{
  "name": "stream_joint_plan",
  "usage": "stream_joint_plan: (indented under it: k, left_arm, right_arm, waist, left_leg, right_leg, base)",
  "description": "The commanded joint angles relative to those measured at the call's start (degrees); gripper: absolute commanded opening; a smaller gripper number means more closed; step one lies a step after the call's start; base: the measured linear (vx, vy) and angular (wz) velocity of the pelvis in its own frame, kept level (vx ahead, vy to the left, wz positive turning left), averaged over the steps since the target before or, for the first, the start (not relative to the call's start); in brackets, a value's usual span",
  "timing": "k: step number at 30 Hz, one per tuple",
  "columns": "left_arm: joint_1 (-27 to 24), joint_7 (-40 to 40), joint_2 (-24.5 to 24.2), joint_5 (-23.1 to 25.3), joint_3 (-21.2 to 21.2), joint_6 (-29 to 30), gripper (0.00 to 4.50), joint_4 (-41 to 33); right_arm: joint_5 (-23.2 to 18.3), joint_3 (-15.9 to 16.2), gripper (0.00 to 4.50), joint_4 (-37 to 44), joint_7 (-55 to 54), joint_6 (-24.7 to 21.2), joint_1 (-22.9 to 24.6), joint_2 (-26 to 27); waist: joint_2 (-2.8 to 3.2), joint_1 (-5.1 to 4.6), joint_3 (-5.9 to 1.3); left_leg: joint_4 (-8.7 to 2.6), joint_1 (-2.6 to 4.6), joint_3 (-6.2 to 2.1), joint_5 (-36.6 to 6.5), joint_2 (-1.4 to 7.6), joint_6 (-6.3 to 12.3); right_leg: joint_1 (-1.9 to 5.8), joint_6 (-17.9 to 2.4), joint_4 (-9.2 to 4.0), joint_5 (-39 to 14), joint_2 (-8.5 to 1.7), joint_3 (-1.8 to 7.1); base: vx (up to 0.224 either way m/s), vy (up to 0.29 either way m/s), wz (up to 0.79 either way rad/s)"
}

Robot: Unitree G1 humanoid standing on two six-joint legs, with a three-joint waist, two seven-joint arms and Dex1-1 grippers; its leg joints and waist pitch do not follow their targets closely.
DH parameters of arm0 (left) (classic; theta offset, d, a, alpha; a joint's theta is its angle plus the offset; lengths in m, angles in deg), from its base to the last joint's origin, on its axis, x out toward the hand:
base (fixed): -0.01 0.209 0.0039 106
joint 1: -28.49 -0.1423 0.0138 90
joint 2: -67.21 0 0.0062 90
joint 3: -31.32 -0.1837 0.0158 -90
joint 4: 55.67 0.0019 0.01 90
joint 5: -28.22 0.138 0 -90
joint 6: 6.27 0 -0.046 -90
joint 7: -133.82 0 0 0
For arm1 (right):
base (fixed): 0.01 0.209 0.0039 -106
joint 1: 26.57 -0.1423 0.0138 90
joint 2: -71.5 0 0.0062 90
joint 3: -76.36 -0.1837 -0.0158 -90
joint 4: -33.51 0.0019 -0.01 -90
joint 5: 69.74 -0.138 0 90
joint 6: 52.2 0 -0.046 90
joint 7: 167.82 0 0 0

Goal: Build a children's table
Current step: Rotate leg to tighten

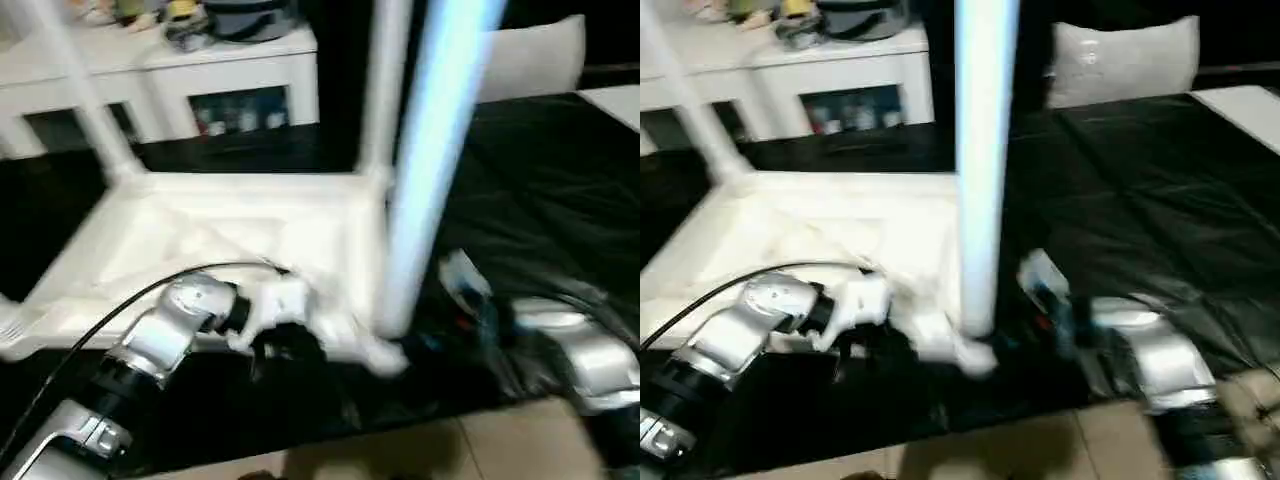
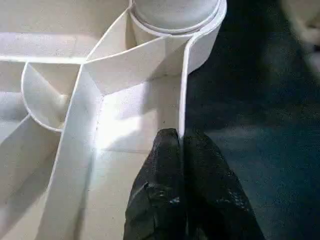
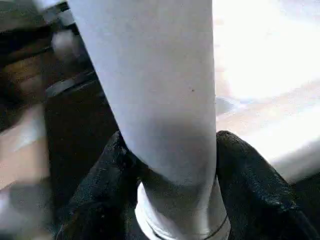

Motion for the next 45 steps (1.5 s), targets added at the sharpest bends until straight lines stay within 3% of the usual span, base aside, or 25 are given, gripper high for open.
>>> stream_joint_plan:
  k: [1,2,4,5,7,8,11,12,14,15,16,22,25,31,37,40,45]
  left_arm:
    - [-0.7,2.6,4.4,-2.6,-1.1,3.3,0.0,-4.5]
    - [-0.7,6.7,6.5,-1.9,0.0,5.7,0.0,-4.8]
    - [-0.8,9.8,8.4,-1.2,0.8,7.6,0.0,-5.3]
    - [-0.8,11.0,9.1,-0.9,1.1,8.4,0.0,-5.6]
    - [-0.4,15.8,12.4,-0.5,2.0,10.2,0.0,-5.6]
    - [-0.4,16.5,13.0,-0.5,2.1,10.5,0.0,-5.7]
    - [0.0,17.2,13.4,0.0,1.8,10.8,0.0,-5.9]
    - [0.2,17.3,13.2,0.4,1.7,10.7,0.0,-5.8]
    - [0.4,17.1,12.9,0.7,1.6,10.2,0.0,-5.6]
    - [0.4,17.1,12.6,0.9,1.5,10.3,0.0,-5.7]
    - [0.3,17.0,11.8,1.3,1.4,9.9,0.0,-5.6]
    - [-0.1,13.6,8.3,0.9,0.9,6.7,0.0,-5.5]
    - [-0.2,10.8,6.9,0.4,0.4,4.0,0.0,-5.2]
    - [0.6,4.1,2.9,0.1,-1.6,-0.7,0.0,-3.1]
    - [2.1,-6.7,-1.6,-0.3,-4.9,-9.6,0.0,0.4]
    - [2.1,-9.4,-2.6,-0.3,-5.9,-11.4,0.0,0.4]
    - [2.0,-14.5,-4.1,-0.8,-8.1,-15.1,0.0,0.6]
  right_arm:
    - [1.1,-0.5,1.98,-1.3,-9.6,-3.2,-2.3,3.6]
    - [2.2,-1.1,1.98,-2.2,-15.3,-4.0,-3.0,7.0]
    - [3.0,-1.9,1.98,-3.3,-20.1,-4.2,-3.7,9.8]
    - [3.3,-2.3,1.98,-3.7,-21.8,-4.2,-3.9,10.7]
    - [3.5,-2.7,1.98,-5.1,-23.8,-2.0,-4.0,13.3]
    - [3.6,-2.7,2.33,-5.2,-24.0,-1.6,-3.9,13.7]
    - [3.3,-3.8,2.7,-5.2,-25.2,-1.1,-3.8,14.6]
    - [3.4,-3.8,2.77,-4.9,-24.9,-0.6,-3.5,14.4]
    - [3.6,-3.8,2.94,-4.4,-24.4,0.1,-3.2,14.0]
    - [3.5,-3.9,3.11,-4.0,-24.0,0.2,-3.0,13.8]
    - [3.0,-4.2,3.15,-3.3,-22.7,0.7,-2.6,13.0]
    - [1.2,-4.8,3.64,-0.6,-14.8,2.4,-0.5,7.4]
    - [1.2,-4.0,3.94,0.0,-11.1,2.5,0.1,4.4]
    - [2.0,-2.6,4.45,-0.5,-3.8,5.1,0.5,-1.3]
    - [-1.2,0.5,4.2,1.5,11.2,6.8,0.8,-8.0]
    - [-2.0,1.3,3.99,1.9,14.1,5.9,0.6,-9.0]
    - [-2.4,3.7,3.48,1.4,19.0,5.7,0.3,-10.5]
  waist:
    - [-1.1,-0.13,-2.9]
    - [-0.98,-1.48,-2.85]
    - [-1.01,-2.61,-3.12]
    - [-0.85,-3.21,-3.09]
    - [-0.91,-3.75,-3.27]
    - [-0.89,-3.83,-3.3]
    - [-0.93,-3.86,-3.46]
    - [-0.78,-3.79,-3.57]
    - [-0.83,-3.09,-3.86]
    - [-0.45,-2.9,-3.87]
    - [-0.65,-2.61,-3.97]
    - [-0.7,-0.49,-4.23]
    - [-0.77,0.25,-4.19]
    - [-0.85,1.27,-3.74]
    - [-0.98,2.06,-3.54]
    - [-1.3,2.22,-3.56]
    - [-1.13,2.97,-3.72]
  left_leg:
    - [-4.36,0.15,-1.69,-22.2,1.78,0.18]
    - [-4.3,0.0,-1.92,-24.2,1.67,0.07]
    - [-3.97,0.04,-2.08,-24.7,1.35,0.32]
    - [-4.28,-0.43,-2.24,-24.5,1.55,0.78]
    - [-4.2,-0.13,-2.14,-24.9,1.62,1.31]
    - [-4.07,0.07,-2.03,-24.5,1.55,1.8]
    - [-4.47,-0.69,-2.1,-22.5,1.79,3.11]
    - [-4.5,-0.62,-2.1,-22.2,1.89,3.21]
    - [-4.46,-0.51,-1.72,-19.0,2.11,3.93]
    - [-4.5,-0.67,-1.73,-18.2,2.14,4.13]
    - [-4.52,-0.98,-1.63,-16.7,2.18,4.61]
    - [-4.05,-0.84,-1.22,-11.4,2.34,6.1]
    - [-4.02,-0.75,-1.18,-11.1,2.43,6.08]
    - [-4.32,-0.19,-1.1,-15.9,2.53,4.17]
    - [-4.49,0.11,-1.0,-18.7,2.65,4.18]
    - [-4.61,0.22,-1.08,-18.7,2.8,3.79]
    - [-4.59,0.18,-0.98,-17.8,2.97,3.81]
  right_leg:
    - [2.45,-2.8,-6.11,-38.4,-2.64,1.28]
    - [2.42,-1.8,-6.47,-39.1,-2.52,0.82]
    - [2.46,-1.6,-6.77,-38.8,-2.69,0.51]
    - [2.69,-1.9,-6.59,-37.4,-2.66,0.57]
    - [2.45,-2.4,-6.69,-36.2,-2.68,0.68]
    - [2.19,-3.2,-6.83,-35.2,-2.68,0.72]
    - [2.73,-4.6,-6.13,-31.3,-2.66,1.22]
    - [2.72,-5.1,-5.98,-30.4,-2.72,1.34]
    - [2.75,-7.7,-5.34,-24.2,-2.67,1.96]
    - [2.94,-8.2,-5.04,-22.8,-2.66,2.02]
    - [3.17,-8.7,-4.81,-21.2,-2.59,2.01]
    - [3.38,-10.5,-4.04,-15.7,-2.7,2.41]
    - [3.27,-10.3,-3.93,-16.7,-2.64,2.49]
    - [2.76,-9.1,-4.42,-22.7,-2.58,2.68]
    - [2.7,-8.6,-4.55,-24.6,-2.64,2.9]
    - [2.69,-8.3,-4.56,-26.2,-2.81,2.95]
    - [2.68,-9.2,-4.22,-24.6,-2.85,3.14]
  base:
    - [0.0,0.0,0.0]
    - [0.0,0.0,0.0]
    - [0.0,0.0,0.0]
    - [0.0,0.0,0.0]
    - [0.0,0.0,0.0]
    - [0.0,0.0,0.0]
    - [0.0,0.0,0.0]
    - [0.0,0.0,0.0]
    - [0.0,0.0,0.0]
    - [0.0,0.0,0.0]
    - [0.0,0.0,0.0]
    - [0.0,0.0,0.0]
    - [0.0,0.0,0.0]
    - [0.0,0.0,0.0]
    - [0.0,0.0,0.0]
    - [0.0,0.0,0.0]
    - [0.0,0.0,0.0]
